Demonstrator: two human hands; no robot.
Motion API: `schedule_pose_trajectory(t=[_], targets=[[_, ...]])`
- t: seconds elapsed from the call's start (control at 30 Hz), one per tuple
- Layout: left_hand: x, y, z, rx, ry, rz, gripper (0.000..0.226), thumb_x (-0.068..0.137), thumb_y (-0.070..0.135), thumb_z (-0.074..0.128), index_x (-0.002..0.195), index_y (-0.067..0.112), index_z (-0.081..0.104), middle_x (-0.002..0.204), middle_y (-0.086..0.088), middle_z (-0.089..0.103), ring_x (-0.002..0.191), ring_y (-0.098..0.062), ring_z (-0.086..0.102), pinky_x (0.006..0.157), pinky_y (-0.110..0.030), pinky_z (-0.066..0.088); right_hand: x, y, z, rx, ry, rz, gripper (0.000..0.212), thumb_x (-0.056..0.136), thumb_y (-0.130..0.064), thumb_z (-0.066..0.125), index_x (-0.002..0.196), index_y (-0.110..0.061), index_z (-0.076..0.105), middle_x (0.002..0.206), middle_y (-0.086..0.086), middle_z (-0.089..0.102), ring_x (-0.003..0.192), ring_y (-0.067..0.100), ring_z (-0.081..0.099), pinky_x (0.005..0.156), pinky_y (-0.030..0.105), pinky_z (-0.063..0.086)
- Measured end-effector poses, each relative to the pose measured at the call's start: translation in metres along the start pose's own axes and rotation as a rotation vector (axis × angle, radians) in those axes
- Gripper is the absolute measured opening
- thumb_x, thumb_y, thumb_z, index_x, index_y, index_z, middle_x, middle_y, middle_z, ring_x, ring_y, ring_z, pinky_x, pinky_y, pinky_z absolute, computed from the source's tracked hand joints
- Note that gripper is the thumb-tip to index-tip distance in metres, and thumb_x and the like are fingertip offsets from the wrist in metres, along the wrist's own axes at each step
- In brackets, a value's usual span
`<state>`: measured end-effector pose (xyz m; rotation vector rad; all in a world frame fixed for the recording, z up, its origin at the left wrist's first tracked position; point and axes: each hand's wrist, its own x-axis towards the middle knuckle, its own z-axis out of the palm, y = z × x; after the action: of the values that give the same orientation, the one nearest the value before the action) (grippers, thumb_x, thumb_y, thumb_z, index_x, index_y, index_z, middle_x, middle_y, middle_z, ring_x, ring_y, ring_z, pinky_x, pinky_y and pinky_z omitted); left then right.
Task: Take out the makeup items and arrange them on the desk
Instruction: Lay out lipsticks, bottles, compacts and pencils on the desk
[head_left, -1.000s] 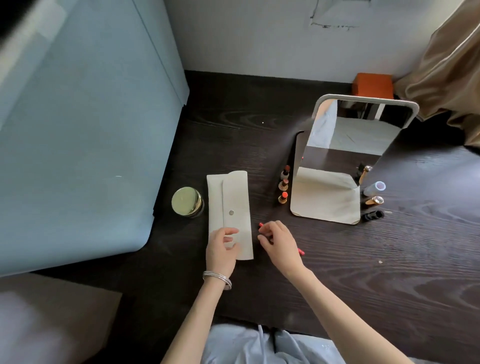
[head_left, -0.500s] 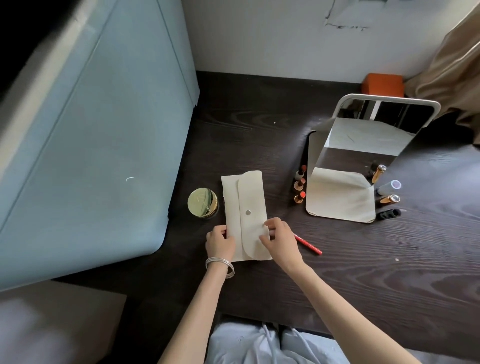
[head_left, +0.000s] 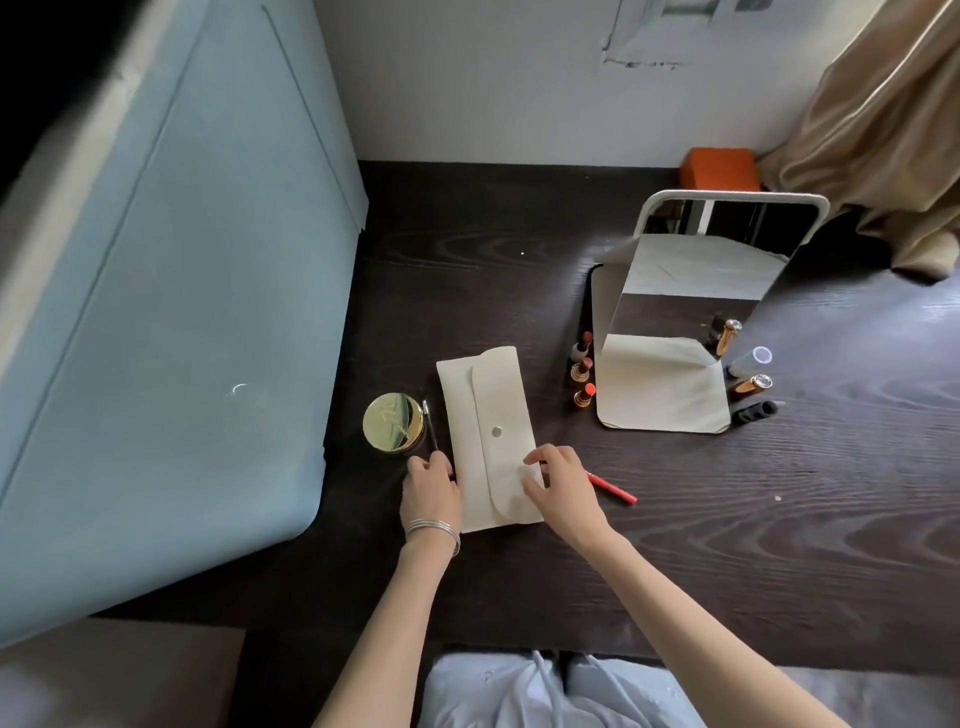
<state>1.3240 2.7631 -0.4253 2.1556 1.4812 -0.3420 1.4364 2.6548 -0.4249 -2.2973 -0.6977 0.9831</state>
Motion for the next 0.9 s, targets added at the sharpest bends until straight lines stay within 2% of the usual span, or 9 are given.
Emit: schedule_pose_trajectory(t=[0.13, 0.27, 0.33, 0.43, 0.53, 0.63, 0.7, 0.8, 0.9], targets=[[0.002, 0.001, -0.004, -0.109, -0.038, -0.092, 0.021, 0.089, 0.012, 0.057, 0.108, 0.007, 0.050, 0.107, -0.011, 0.058, 0.096, -0.026, 0.062, 0.077, -0.031, 0.053, -0.002, -0.002, -0.001, 0.020, -0.015, 0.003, 0.022, 0.093, -0.017, 0.053, 0.114, -0.013, 0.055, 0.128, 0.005, 0.047, 0.113, 0.018, 0.052, 0.091, 0.024, 0.043], [-0.001, -0.008, -0.008, -0.516, -0.096, -0.256, 0.029, 0.082, 0.008, 0.066, 0.108, 0.007, 0.055, 0.104, -0.011, 0.064, 0.091, -0.026, 0.064, 0.084, -0.041, 0.055, -0.007, -0.003, -0.002, -0.001, 0.031, -0.011, 0.019, 0.093, -0.015, 0.051, 0.110, -0.014, 0.059, 0.120, 0.002, 0.049, 0.106, 0.016, 0.052, 0.087, 0.021, 0.040], [-0.007, -0.008, -0.012, -0.616, -0.129, -0.244, 0.033, 0.082, 0.009, 0.066, 0.114, 0.008, 0.058, 0.106, -0.009, 0.066, 0.094, -0.025, 0.065, 0.086, -0.044, 0.055, -0.011, -0.007, -0.004, 0.027, 0.055, -0.027, 0.018, 0.094, -0.016, 0.050, 0.108, -0.016, 0.061, 0.113, -0.003, 0.051, 0.100, 0.011, 0.053, 0.083, 0.018, 0.042], [-0.019, 0.002, -0.021, -0.752, -0.244, -0.154, 0.024, 0.087, 0.007, 0.061, 0.111, 0.010, 0.063, 0.105, -0.008, 0.066, 0.096, -0.021, 0.064, 0.087, -0.040, 0.055, -0.019, -0.017, -0.009, 0.149, -0.049, -0.056, 0.023, 0.097, -0.023, 0.048, 0.112, -0.016, 0.063, 0.108, -0.006, 0.060, 0.096, 0.005, 0.056, 0.077, 0.011, 0.041], [-0.034, 0.022, -0.029, -0.713, -0.393, 0.025, 0.019, 0.091, 0.008, 0.055, 0.108, 0.014, 0.062, 0.103, -0.002, 0.063, 0.096, -0.015, 0.061, 0.080, -0.025, 0.054, -0.028, -0.024, -0.015, 0.419, -0.151, -0.051, 0.023, 0.097, -0.028, 0.047, 0.109, -0.018, 0.064, 0.104, -0.005, 0.066, 0.099, 0.008, 0.061, 0.087, 0.021, 0.048], [-0.043, 0.038, -0.028, -0.718, -0.521, 0.117, 0.019, 0.093, 0.009, 0.054, 0.110, 0.016, 0.058, 0.096, 0.006, 0.062, 0.090, -0.006, 0.059, 0.063, -0.011, 0.050, -0.031, -0.020, -0.023, 0.554, -0.127, -0.017, 0.018, 0.095, -0.024, 0.052, 0.102, -0.015, 0.066, 0.095, 0.000, 0.069, 0.093, 0.010, 0.064, 0.084, 0.024, 0.051], [-0.043, 0.046, -0.025, -0.731, -0.575, 0.127, 0.022, 0.093, 0.008, 0.053, 0.113, 0.017, 0.057, 0.095, 0.007, 0.061, 0.090, -0.006, 0.059, 0.062, -0.012, 0.052, -0.030, -0.014, -0.028, 0.534, -0.097, -0.006, 0.016, 0.093, -0.023, 0.055, 0.098, -0.013, 0.066, 0.091, 0.002, 0.070, 0.088, 0.012, 0.065, 0.079, 0.023, 0.050], [-0.044, 0.051, -0.018, -0.684, -0.565, 0.132, 0.018, 0.093, 0.008, 0.052, 0.109, 0.014, 0.059, 0.094, 0.003, 0.062, 0.087, -0.007, 0.060, 0.064, -0.014, 0.054, -0.027, -0.005, -0.033, 0.463, -0.098, 0.026, 0.019, 0.091, -0.025, 0.057, 0.098, -0.010, 0.066, 0.091, 0.005, 0.071, 0.088, 0.018, 0.065, 0.082, 0.034, 0.054], [-0.044, 0.054, -0.010, -0.602, -0.504, 0.083, 0.017, 0.093, 0.009, 0.053, 0.108, 0.009, 0.061, 0.092, -0.004, 0.062, 0.083, -0.012, 0.062, 0.068, -0.019, 0.057, -0.024, -0.001, -0.032, 0.314, -0.143, 0.051, 0.028, 0.091, -0.025, 0.058, 0.114, -0.010, 0.063, 0.108, 0.003, 0.068, 0.102, 0.016, 0.063, 0.091, 0.031, 0.051]])
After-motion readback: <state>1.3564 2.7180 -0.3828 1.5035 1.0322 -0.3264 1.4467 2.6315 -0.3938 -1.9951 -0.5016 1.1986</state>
